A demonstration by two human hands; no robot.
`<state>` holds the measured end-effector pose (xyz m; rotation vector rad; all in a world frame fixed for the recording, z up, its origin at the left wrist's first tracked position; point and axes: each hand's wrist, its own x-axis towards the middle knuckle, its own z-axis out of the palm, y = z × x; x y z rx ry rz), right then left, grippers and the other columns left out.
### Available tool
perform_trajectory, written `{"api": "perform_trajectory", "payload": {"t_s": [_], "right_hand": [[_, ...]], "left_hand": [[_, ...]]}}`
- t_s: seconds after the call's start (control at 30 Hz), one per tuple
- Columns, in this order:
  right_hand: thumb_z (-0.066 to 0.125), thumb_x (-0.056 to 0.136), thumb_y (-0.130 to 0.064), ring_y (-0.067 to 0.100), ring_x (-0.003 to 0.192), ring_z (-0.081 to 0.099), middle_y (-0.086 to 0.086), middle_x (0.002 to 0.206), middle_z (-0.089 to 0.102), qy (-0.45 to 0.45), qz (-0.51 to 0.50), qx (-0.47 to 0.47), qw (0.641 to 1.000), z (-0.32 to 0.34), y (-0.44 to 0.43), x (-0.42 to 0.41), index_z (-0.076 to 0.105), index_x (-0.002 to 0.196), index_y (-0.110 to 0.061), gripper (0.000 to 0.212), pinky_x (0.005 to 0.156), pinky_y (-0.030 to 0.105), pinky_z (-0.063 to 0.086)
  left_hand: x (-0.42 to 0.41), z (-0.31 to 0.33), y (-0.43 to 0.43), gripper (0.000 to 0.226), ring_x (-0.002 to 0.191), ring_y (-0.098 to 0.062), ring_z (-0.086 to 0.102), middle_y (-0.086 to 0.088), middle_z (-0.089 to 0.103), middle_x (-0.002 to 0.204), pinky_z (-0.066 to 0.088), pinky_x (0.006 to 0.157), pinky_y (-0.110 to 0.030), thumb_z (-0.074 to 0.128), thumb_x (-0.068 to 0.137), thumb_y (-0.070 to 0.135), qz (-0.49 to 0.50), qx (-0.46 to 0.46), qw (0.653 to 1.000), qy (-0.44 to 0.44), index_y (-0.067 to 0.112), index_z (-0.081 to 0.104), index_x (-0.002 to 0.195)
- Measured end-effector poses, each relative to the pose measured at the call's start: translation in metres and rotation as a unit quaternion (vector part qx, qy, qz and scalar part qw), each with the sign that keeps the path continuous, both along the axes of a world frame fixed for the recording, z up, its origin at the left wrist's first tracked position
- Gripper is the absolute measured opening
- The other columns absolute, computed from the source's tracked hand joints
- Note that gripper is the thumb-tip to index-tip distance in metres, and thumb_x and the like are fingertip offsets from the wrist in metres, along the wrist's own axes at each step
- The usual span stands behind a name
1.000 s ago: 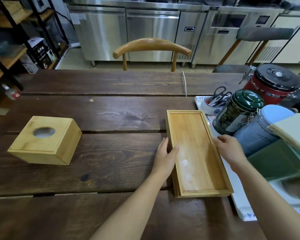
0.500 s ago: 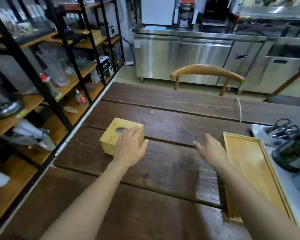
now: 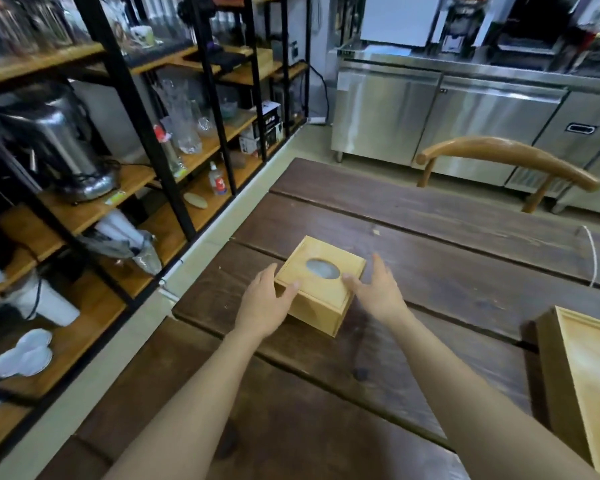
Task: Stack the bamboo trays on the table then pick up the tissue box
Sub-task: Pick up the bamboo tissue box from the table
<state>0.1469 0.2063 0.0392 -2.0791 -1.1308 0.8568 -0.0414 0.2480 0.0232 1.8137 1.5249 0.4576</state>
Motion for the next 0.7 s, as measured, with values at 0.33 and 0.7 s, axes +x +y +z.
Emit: {"api": "perform_trajectory", "payload": {"t_s": [0.33,0.7], "right_hand": [[0.058,0.087,-0.012,0.031,0.115,0.050,0.007,0.126,0.047,0.308,-0.075,-0.006,0.948,0.003,0.005,-0.014,0.023,0.133,-0.022,0.059,0.095,0.060,0.044],[0.071,0.077,-0.015,0.026,0.101,0.059,0.009,0.113,0.057,0.298,-0.074,-0.012,0.952,0.014,-0.055,-0.092,0.043,0.103,-0.016,0.038,0.082,0.046,0.056]], "left_hand": [[0.029,-0.012,-0.008,0.037,0.085,-0.003,0.048,0.009,0.051,0.097,0.037,0.062,-0.024,0.059,0.088,0.034,0.204,-0.190,0.906,-0.318,0.027,0.033,0.112],[-0.053,0.018,-0.048,0.038,0.082,-0.010,0.052,0.003,0.053,0.094,0.039,0.057,-0.025,0.064,0.086,0.029,0.275,-0.142,0.898,-0.312,0.022,0.036,0.110]]}}
